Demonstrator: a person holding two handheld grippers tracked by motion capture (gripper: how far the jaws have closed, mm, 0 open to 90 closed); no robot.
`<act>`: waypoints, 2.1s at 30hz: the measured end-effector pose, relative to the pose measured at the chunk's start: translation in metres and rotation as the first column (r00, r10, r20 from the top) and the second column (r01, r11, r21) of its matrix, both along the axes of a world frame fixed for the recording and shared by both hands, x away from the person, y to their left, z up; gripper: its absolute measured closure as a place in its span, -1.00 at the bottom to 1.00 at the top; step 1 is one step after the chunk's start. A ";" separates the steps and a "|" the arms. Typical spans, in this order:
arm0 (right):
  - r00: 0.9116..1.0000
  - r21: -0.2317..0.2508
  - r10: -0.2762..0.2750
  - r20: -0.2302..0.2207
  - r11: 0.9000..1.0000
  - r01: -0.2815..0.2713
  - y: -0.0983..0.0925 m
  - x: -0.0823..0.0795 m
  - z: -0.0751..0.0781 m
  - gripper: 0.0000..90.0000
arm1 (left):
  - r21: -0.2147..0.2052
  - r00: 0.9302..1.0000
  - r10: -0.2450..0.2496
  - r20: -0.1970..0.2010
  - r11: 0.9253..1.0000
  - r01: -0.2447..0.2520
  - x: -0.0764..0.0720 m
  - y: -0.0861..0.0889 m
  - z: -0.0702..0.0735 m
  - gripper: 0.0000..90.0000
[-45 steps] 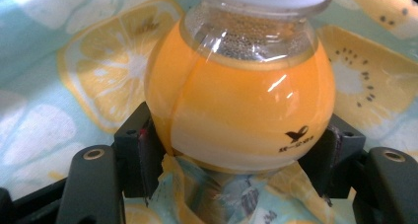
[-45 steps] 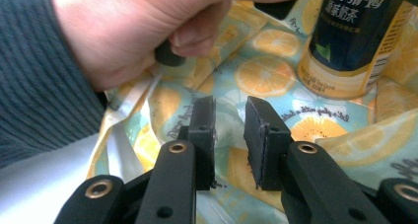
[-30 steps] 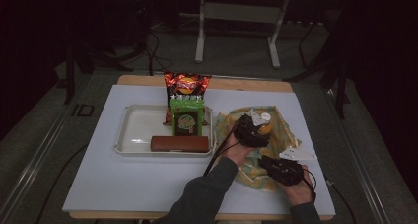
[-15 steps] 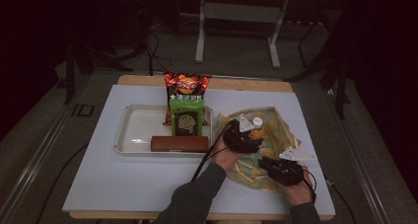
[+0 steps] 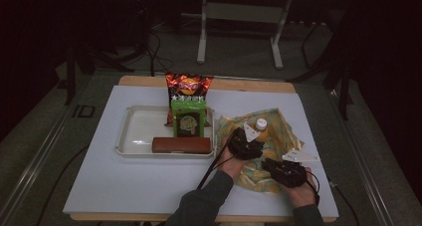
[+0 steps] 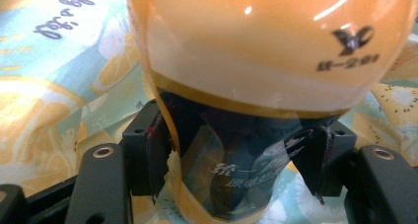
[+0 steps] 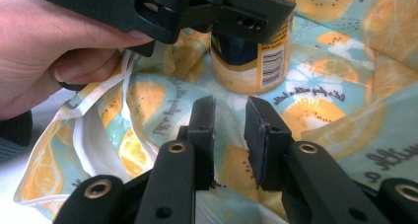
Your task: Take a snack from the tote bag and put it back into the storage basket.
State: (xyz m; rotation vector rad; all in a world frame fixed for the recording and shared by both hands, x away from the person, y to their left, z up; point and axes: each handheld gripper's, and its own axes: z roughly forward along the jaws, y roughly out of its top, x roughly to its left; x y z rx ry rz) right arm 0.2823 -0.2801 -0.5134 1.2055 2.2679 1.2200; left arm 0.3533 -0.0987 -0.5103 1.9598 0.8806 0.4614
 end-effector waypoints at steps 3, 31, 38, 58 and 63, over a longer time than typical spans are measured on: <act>1.000 0.000 -0.001 -0.001 1.000 0.001 0.000 0.000 0.000 0.64 | -0.004 1.000 0.003 -0.003 1.000 -0.003 0.001 -0.001 -0.001 -0.19; 1.000 -0.002 -0.010 -0.010 1.000 0.010 -0.002 0.002 -0.003 0.64 | -0.034 0.997 -0.070 0.036 0.997 0.071 -0.008 0.010 0.024 -0.11; 1.000 -0.003 -0.013 -0.012 1.000 0.013 -0.003 0.003 -0.003 0.64 | -0.031 0.994 -0.102 0.041 0.994 0.104 -0.011 0.015 0.034 -0.11; 1.000 -0.005 -0.012 -0.014 1.000 0.012 -0.003 0.003 -0.004 0.64 | -0.045 0.987 -0.160 0.033 0.986 0.162 -0.020 0.034 0.058 -0.11; 1.000 -0.003 -0.014 -0.015 1.000 0.013 -0.003 0.003 -0.004 0.64 | -0.052 0.983 -0.180 0.037 0.982 0.182 -0.025 0.038 0.063 -0.11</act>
